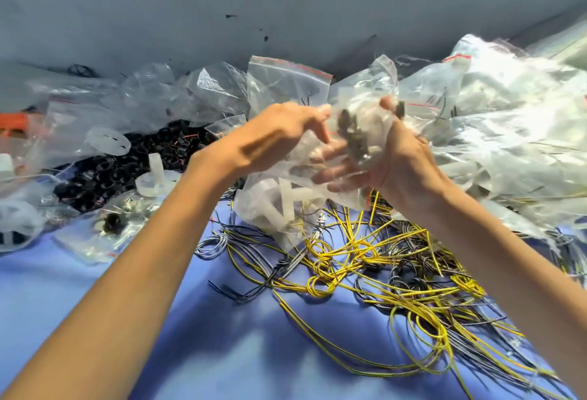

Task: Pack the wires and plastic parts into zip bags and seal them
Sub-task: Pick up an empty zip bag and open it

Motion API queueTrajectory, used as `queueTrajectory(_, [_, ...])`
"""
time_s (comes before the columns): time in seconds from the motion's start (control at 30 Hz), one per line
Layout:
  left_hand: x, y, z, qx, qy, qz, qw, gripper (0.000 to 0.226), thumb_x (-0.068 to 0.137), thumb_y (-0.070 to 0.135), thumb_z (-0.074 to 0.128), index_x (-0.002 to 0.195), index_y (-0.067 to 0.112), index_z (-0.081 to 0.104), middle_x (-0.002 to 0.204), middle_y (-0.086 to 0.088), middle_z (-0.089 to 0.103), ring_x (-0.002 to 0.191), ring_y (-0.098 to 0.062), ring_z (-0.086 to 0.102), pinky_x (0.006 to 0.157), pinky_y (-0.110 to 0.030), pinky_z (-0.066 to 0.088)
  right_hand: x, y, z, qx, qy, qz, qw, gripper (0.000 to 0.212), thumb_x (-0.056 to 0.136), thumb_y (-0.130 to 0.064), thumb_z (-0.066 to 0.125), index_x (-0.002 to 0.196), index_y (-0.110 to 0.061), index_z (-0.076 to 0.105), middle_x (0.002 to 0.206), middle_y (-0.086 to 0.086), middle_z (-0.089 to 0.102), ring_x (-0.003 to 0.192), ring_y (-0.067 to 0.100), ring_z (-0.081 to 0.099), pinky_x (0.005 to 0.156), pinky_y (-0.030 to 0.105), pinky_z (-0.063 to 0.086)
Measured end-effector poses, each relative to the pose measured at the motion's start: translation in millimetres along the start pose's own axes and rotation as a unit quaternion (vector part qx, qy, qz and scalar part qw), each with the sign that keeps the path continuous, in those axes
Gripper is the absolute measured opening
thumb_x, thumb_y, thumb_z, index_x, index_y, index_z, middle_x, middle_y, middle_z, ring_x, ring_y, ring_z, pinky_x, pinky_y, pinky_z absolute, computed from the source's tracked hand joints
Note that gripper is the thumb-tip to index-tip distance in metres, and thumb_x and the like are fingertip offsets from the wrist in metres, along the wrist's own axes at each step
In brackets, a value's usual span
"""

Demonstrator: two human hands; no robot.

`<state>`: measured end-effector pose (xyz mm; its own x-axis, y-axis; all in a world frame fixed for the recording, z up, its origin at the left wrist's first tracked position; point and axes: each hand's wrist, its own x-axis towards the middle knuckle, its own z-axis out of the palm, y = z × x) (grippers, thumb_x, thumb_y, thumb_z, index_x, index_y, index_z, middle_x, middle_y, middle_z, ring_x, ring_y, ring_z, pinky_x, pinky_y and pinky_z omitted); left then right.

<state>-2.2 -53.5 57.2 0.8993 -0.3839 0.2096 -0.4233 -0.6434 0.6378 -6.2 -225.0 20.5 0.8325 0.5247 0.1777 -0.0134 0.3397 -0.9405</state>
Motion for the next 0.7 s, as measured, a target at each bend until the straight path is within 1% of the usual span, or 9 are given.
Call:
queueTrajectory(0.1, [-5,-16,2,0.060,-0.032,0.025,0.997,0.033,0.092,0.036,0.048,0.075,0.013,0.065,0.106,-0.009,0.059,0.098,-0.015,0.051,0.091,-0.018,0.035,0,4,-8,0.021,0.092,-0.006,0.996,0.054,0.101,-0.045,0.026,0.093,-0.002,0.059,0.077,0.012,0.071,0.052,0.027,0.068,0.046,0.029,0.055])
queueTrajectory(0.2, [-9,-17,3,0.092,-0.029,0.076,0.992,0.028,0.097,0.018,0.051,0.072,0.009,0.060,0.105,-0.009,0.050,0.097,-0.014,0.044,0.085,-0.009,0.031,4,11,-10,-0.079,0.110,-0.043,0.990,0.023,0.101,-0.018,0.041,0.106,0.003,0.050,0.078,0.009,0.068,0.058,0.017,0.069,0.048,0.026,0.055])
queueTrajectory(0.3, [-7,-6,3,0.079,0.049,0.128,0.987,0.028,0.094,0.021,0.041,0.069,0.013,0.049,0.095,-0.008,0.041,0.087,-0.012,0.040,0.081,-0.013,0.031,10,15,-4,-0.146,0.050,-0.044,0.987,0.006,0.097,-0.002,0.046,0.100,-0.005,0.051,0.089,0.009,0.061,0.080,0.011,0.062,0.074,0.030,0.058])
queueTrajectory(0.37, [-6,0,-1,0.056,0.111,0.165,0.978,0.030,0.094,0.018,0.039,0.071,0.002,0.050,0.085,-0.003,0.039,0.078,-0.007,0.037,0.075,-0.014,0.031,14,13,2,-0.182,-0.034,0.027,0.982,0.007,0.095,0.001,0.049,0.099,0.001,0.054,0.090,0.013,0.054,0.078,0.011,0.055,0.069,0.019,0.051])
queueTrajectory(0.43, [-5,5,-3,0.070,0.135,0.195,0.969,0.031,0.095,0.015,0.039,0.070,-0.002,0.048,0.075,0.006,0.035,0.070,-0.010,0.031,0.070,-0.016,0.029,24,5,3,-0.377,-0.071,0.112,0.917,0.010,0.089,-0.003,0.055,0.096,0.003,0.058,0.081,0.015,0.056,0.077,0.013,0.051,0.063,0.018,0.042])
queueTrajectory(0.53, [-5,17,-2,0.097,0.129,0.219,0.962,0.028,0.096,0.016,0.038,0.068,0.011,0.039,0.067,0.010,0.032,0.066,-0.008,0.027,0.067,-0.015,0.028,43,-18,3,-0.703,-0.101,0.161,0.686,0.005,0.092,-0.017,0.058,0.094,-0.019,0.054,0.073,0.005,0.051,0.080,0.006,0.041,0.064,0.013,0.036])
queueTrajectory(0.57, [-5,20,-4,0.093,0.135,0.220,0.962,0.028,0.096,0.018,0.037,0.069,0.016,0.034,0.065,0.010,0.031,0.064,-0.005,0.030,0.065,-0.015,0.028,46,-29,5,-0.731,-0.089,0.139,0.662,0.011,0.091,-0.023,0.061,0.099,-0.015,0.059,0.082,0.007,0.057,0.082,0.010,0.045,0.072,0.018,0.043])
queueTrajectory(0.63, [-8,19,-16,0.102,0.159,0.221,0.957,0.026,0.097,0.020,0.037,0.073,0.016,0.032,0.065,0.010,0.031,0.063,0.002,0.034,0.063,-0.014,0.028,49,-47,7,-0.716,-0.084,0.073,0.690,0.037,0.090,-0.037,0.061,0.107,-0.004,0.063,0.103,0.013,0.065,0.090,0.023,0.057,0.086,0.035,0.049])
queueTrajectory(0.7, [-14,11,-36,0.123,0.183,0.216,0.951,0.025,0.098,0.020,0.037,0.076,0.008,0.040,0.064,0.010,0.030,0.059,0.003,0.034,0.059,-0.014,0.028,45,-59,7,-0.611,-0.108,0.015,0.784,0.055,0.092,-0.054,0.045,0.101,-0.004,0.067,0.101,0.006,0.070,0.090,0.019,0.064,0.086,0.035,0.049])
